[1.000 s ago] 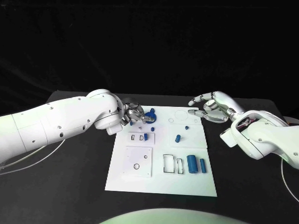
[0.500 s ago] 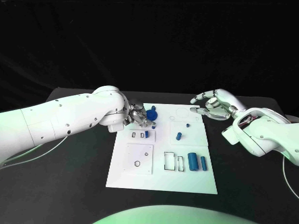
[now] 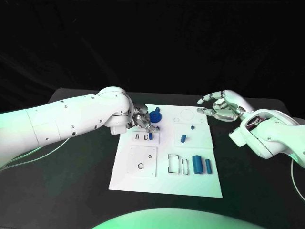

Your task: Assemble the parts on the task board

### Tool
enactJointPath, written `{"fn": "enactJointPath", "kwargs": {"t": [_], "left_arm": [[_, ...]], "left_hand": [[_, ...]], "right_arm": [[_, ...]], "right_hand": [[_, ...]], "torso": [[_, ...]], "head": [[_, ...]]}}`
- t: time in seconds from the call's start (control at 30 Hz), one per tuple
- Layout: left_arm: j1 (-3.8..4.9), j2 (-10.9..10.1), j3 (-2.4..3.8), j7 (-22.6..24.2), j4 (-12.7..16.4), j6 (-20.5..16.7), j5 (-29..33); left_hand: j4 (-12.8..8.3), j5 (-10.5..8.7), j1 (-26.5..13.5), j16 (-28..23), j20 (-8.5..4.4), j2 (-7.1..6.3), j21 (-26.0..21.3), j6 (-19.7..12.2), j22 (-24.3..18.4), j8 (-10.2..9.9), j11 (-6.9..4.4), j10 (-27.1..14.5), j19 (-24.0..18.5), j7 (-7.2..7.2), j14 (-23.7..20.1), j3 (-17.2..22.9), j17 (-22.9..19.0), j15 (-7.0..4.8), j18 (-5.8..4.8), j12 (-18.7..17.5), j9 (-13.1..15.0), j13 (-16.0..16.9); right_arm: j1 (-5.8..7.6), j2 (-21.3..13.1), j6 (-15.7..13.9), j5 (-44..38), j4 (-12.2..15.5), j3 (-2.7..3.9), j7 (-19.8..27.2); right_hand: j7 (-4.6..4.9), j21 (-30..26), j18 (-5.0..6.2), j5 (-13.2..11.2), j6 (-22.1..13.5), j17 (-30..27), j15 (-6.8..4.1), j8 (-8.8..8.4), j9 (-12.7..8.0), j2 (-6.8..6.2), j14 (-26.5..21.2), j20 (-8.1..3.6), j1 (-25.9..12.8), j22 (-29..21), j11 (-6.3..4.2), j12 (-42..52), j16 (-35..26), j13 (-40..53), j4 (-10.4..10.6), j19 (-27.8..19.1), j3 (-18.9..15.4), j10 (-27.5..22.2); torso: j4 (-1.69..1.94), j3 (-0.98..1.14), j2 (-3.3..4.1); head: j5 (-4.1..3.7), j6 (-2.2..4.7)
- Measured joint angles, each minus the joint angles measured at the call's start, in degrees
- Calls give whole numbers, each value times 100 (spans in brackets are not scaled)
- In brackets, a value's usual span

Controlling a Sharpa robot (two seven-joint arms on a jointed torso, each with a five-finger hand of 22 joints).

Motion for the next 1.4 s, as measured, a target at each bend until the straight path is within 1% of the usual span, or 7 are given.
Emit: {"fn": "enactJointPath", "kwargs": {"t": [0.13, 0.17, 0.6, 1.03, 1.13, 1.23, 1.4], "left_arm": [[0, 7, -1, -11, -18, 30, -14], [0, 11, -2, -13, -21, 35, -16], [0, 60, -30, -39, -95, 156, -32], [0, 76, -34, -57, -94, 311, -37], [0, 82, -36, -61, -91, 350, -37], [0, 92, -36, -63, -87, 385, -38], [0, 101, -37, -66, -84, 418, -38]], "left_hand": [[0, 3, 0, 0, 0, 0, 0, 0, 0, 0, 0, 0, 0, 0, 0, 0, 0, 0, 0, 0, 0, 0], [0, 3, 23, 0, 0, 23, 0, 0, 5, 0, 0, 0, 0, 0, 0, 0, 0, 0, 0, 0, 0, 0], [-1, 3, 23, 0, 0, 23, 0, 0, 22, 0, 0, 0, 0, 0, 0, 34, 0, 0, 0, 0, 7, 14], [-17, 3, 46, 0, 21, 46, 0, 22, 31, 29, 0, 1, 21, -22, 0, 49, -1, 1, 0, 0, 28, 27], [-15, 3, 69, 0, 21, 68, 0, 34, 33, 29, 0, 1, 21, -34, 0, 82, -1, 1, 0, 0, 41, 32], [-16, 3, 129, 0, 21, 129, 22, 42, 47, 29, 0, 1, 20, -42, 0, 144, -1, 1, 0, 0, 57, 32], [-17, 3, 249, 0, 21, 142, 22, 42, 54, 50, 0, 1, 20, -42, -1, 276, -1, 1, 0, 0, 78, 32]], "right_arm": [[-1, 3, -2, 9, -13, 0, -3], [-2, 5, -2, 11, -15, 0, -4], [-9, 22, -3, 28, -50, -1, -22], [-21, 39, -2, 36, -66, -2, -40], [-23, 43, -2, 39, -68, -2, -42], [-26, 47, -2, 41, -72, -2, -44], [-29, 54, -1, 44, -78, -2, -48]], "right_hand": [[0, 0, 0, 0, 0, 0, 0, 0, 0, 0, 0, 0, 0, 0, 0, 0, 0, 0, 0, 0, 0, 0], [0, 0, 0, 0, 0, 0, 0, 0, 0, 0, 0, 0, 0, 0, 0, 0, 0, 0, 0, 0, 0, 0], [0, 0, 0, 0, 0, 0, 0, 23, 4, 0, 0, 0, 0, -1, 0, 0, 0, -1, 0, 0, 0, 0], [0, 1, 0, 22, 0, 4, 0, 45, 11, 0, 0, 0, 0, 3, 0, 0, 0, -1, 2, 0, -2, 0], [0, 1, 0, 22, 0, 4, 0, 45, 11, 0, 0, 0, 0, 3, 0, 0, 0, -1, 15, 0, -16, 0], [0, 1, 0, 22, 0, 4, 0, 45, 11, 0, 0, 0, 0, 3, 0, 0, 0, -1, 15, 0, -16, 0], [0, 1, 0, 22, 0, 4, 0, 45, 16, 0, 0, 0, 0, 2, 0, 0, 0, -1, 31, 0, 1, 0]], "torso": [[0, -1, 1], [0, 0, 1], [0, -1, 3], [4, -3, -1], [4, -3, -2], [4, -3, -2], [3, -3, -2]], "head": [[4, -4], [5, -5], [1, -31], [1, -49], [3, -49], [9, -53], [16, -54]]}}
